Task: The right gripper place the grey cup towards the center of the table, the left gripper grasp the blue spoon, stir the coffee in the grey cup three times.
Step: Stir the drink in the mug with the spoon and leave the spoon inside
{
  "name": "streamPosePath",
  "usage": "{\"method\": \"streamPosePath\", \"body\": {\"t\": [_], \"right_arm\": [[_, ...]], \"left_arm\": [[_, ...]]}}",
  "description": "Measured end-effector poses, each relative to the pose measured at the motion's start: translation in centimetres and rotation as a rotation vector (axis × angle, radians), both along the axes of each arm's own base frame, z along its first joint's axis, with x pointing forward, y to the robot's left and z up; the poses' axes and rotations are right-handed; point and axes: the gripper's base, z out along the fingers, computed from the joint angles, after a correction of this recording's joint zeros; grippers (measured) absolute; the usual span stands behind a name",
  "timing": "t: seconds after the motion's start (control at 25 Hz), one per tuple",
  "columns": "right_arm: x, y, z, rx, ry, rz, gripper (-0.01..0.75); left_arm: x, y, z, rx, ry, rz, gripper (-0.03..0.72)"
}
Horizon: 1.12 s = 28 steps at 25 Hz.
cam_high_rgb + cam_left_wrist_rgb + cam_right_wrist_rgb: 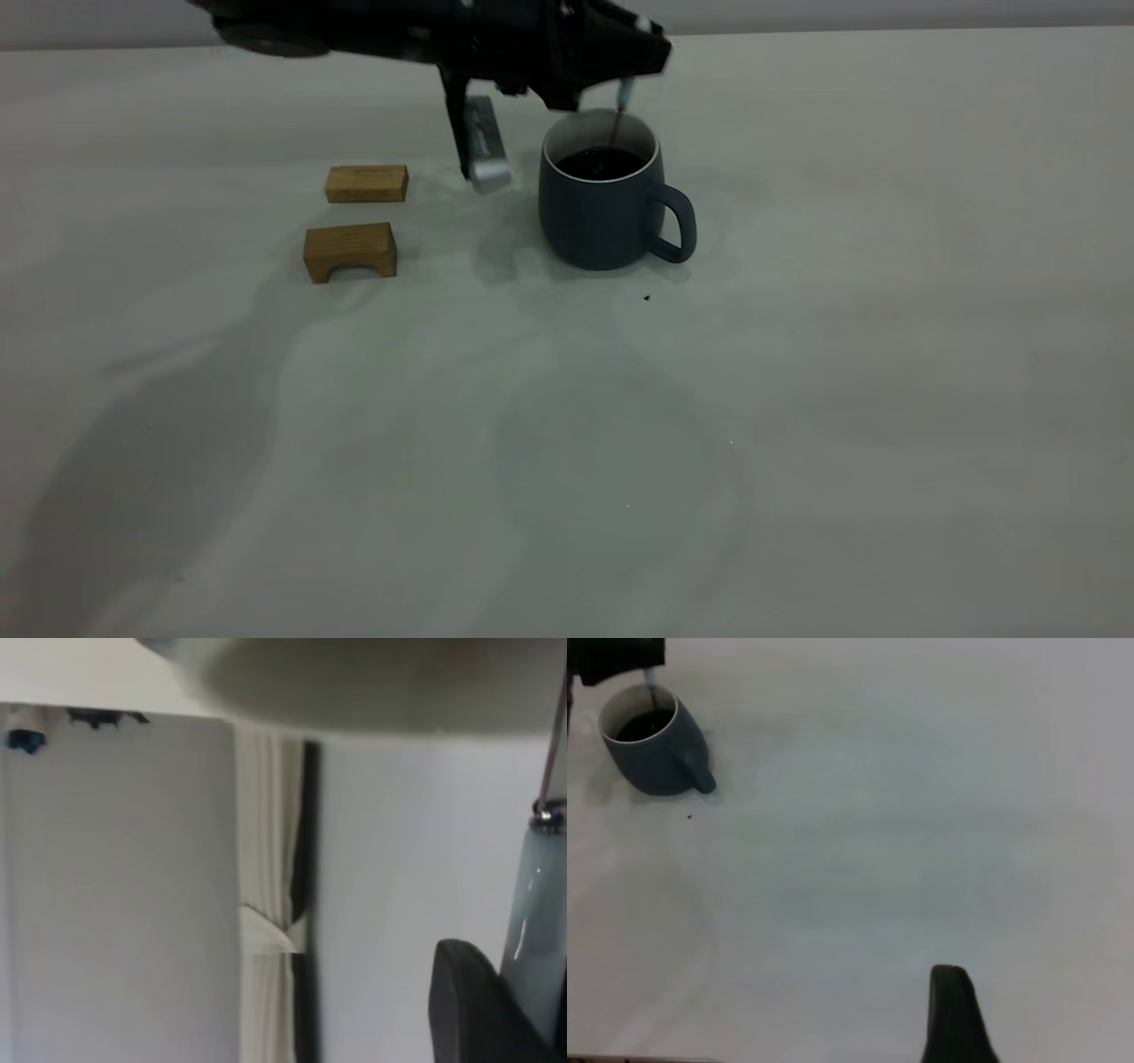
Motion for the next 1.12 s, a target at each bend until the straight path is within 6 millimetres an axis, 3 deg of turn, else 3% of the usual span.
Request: {"method": "streamPosePath", "body": {"t": [0.24,0.4,0.56,0.68,0.84,1.12], "right_arm": [[0.0,0.0,0.0,-0.001,0.000,0.001,0.535],[0.0,0.0,0.0,-0.001,0.000,0.001,0.535],[0.0,0.0,0.0,0.000,0.000,0.000,0.535],[0.0,0.0,0.0,0.000,0.000,0.000,0.535],[0.0,0.0,0.0,0.000,0.000,0.000,0.535],[0.0,0.0,0.0,0.000,0.000,0.000,0.535]], "left_arm": [[-1.4,-1.0,0.1,-0.060,0.006,-0.132,0.162],[-1.3,0.5,-0.2,-0.025,0.011,-0.167,0.162],[-0.4,2.6,-0.3,-0.021,0.030,-0.124,0.162],[0.2,3.1,-0.2,-0.029,0.034,-0.056,0.162],[0.7,2.7,-0.1,-0.054,0.041,0.012,0.162],[-0.3,0.6,-0.5,-0.052,0.050,-0.029,0.162]]}}
